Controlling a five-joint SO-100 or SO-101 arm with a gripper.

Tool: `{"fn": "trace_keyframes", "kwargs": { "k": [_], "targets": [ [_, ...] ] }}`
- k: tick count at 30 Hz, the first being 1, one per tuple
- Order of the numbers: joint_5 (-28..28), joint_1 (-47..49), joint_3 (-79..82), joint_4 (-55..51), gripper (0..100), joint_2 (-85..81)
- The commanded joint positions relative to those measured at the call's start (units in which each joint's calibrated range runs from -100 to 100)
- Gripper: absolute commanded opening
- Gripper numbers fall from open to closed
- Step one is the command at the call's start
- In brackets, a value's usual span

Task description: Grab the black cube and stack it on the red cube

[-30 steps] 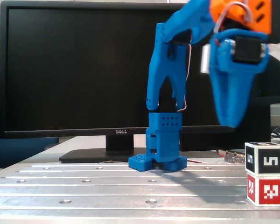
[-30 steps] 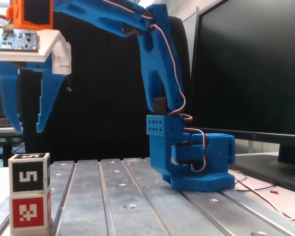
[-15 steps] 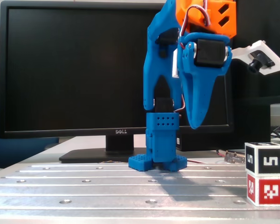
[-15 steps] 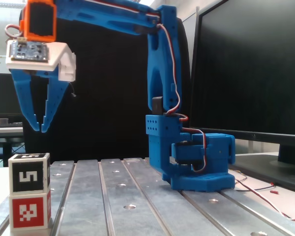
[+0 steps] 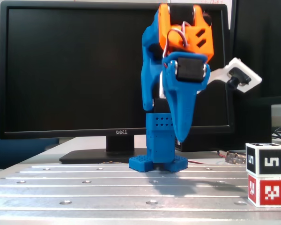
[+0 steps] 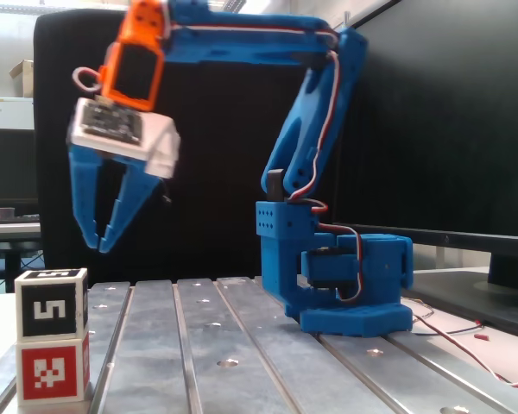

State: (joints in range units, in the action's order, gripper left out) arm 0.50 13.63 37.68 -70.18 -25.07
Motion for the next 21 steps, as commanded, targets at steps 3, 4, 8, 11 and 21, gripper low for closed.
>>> {"fn": "trace_keyframes", "kwargs": {
  "k": [3, 4, 8, 11, 21],
  "targets": [
    [0.08, -3.85, 10.40, 5.75, 1, -11.85],
    [0.08, -4.44, 12.12, 5.92, 1, -13.27],
    [0.08, -6.14, 18.09, 7.88, 1, -18.12],
    [0.08, -7.32, 21.61, 9.25, 1, -21.63],
    [0.08, -9.75, 34.73, 12.76, 1, -36.08]
  ]
}}
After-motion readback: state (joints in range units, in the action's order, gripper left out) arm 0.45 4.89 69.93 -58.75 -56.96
